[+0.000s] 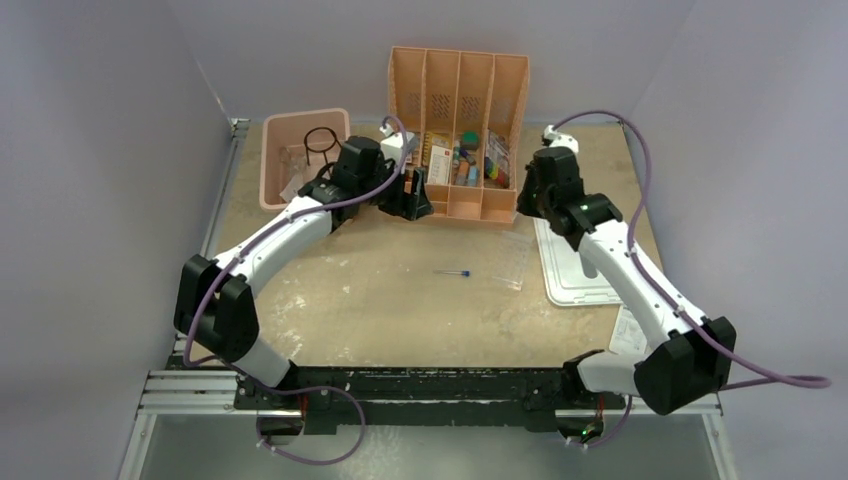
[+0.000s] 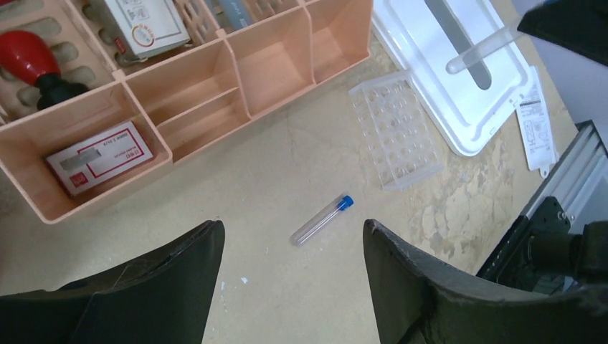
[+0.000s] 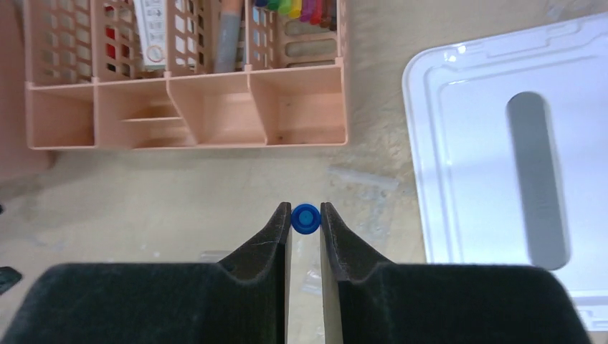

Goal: Organize the chemistry lab equipment

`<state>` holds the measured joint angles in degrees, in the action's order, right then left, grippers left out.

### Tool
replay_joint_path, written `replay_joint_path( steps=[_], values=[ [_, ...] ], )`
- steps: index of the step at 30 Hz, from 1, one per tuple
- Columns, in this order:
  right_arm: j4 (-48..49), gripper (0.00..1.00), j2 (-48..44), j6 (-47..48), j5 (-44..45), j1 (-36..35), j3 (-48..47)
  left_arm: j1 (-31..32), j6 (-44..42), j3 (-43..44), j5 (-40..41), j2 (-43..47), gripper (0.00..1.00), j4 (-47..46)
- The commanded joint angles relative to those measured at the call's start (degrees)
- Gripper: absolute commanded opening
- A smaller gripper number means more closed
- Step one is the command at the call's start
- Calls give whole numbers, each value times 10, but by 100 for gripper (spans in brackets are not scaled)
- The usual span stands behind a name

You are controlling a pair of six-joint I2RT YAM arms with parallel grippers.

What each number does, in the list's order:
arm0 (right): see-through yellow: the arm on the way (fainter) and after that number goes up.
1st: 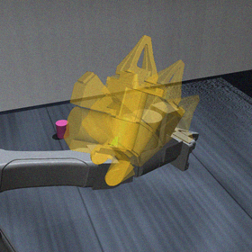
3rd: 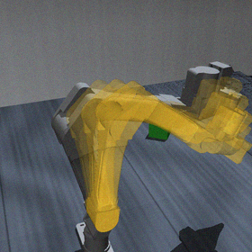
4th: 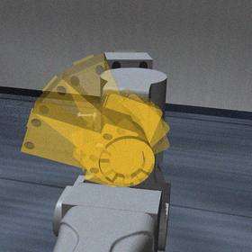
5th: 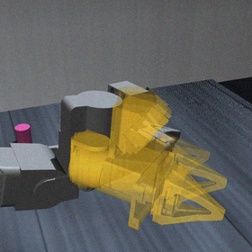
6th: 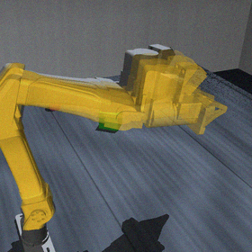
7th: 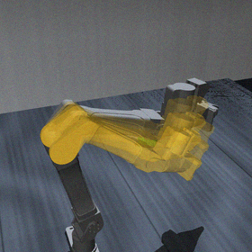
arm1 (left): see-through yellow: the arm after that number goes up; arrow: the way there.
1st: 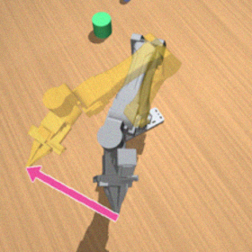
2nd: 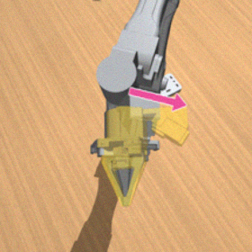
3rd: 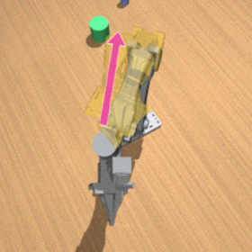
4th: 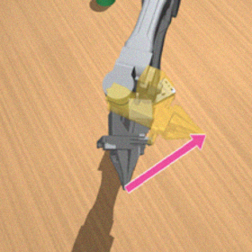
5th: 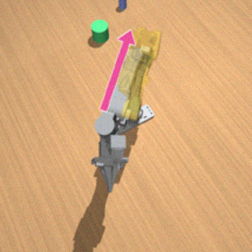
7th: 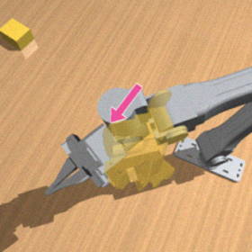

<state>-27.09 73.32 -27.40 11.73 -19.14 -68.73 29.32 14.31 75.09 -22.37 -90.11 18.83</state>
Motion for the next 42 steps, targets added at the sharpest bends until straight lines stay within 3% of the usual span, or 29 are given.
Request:
replay_joint_path(
  steps=[1, 5, 11, 26, 42],
  values=[
    [59, 16, 12, 78, 178, -85, 23, -2, 99, -51, 59, 44, 69, -101],
    [67, 15, 41, 57, 229, -103, 29, -2, 180, -100, 117, 70, 69, -160],
    [124, 15, 48, 46, 242, -105, 71, -1, 177, -111, 152, 94, 69, -163],
    [267, 16, 59, -5, 226, -106, 177, -1, 174, -114, 134, 86, 67, -180],
    [376, 16, 68, 35, 207, -105, 248, -1, 163, -89, 125, 76, 67, -159]
  ],
)
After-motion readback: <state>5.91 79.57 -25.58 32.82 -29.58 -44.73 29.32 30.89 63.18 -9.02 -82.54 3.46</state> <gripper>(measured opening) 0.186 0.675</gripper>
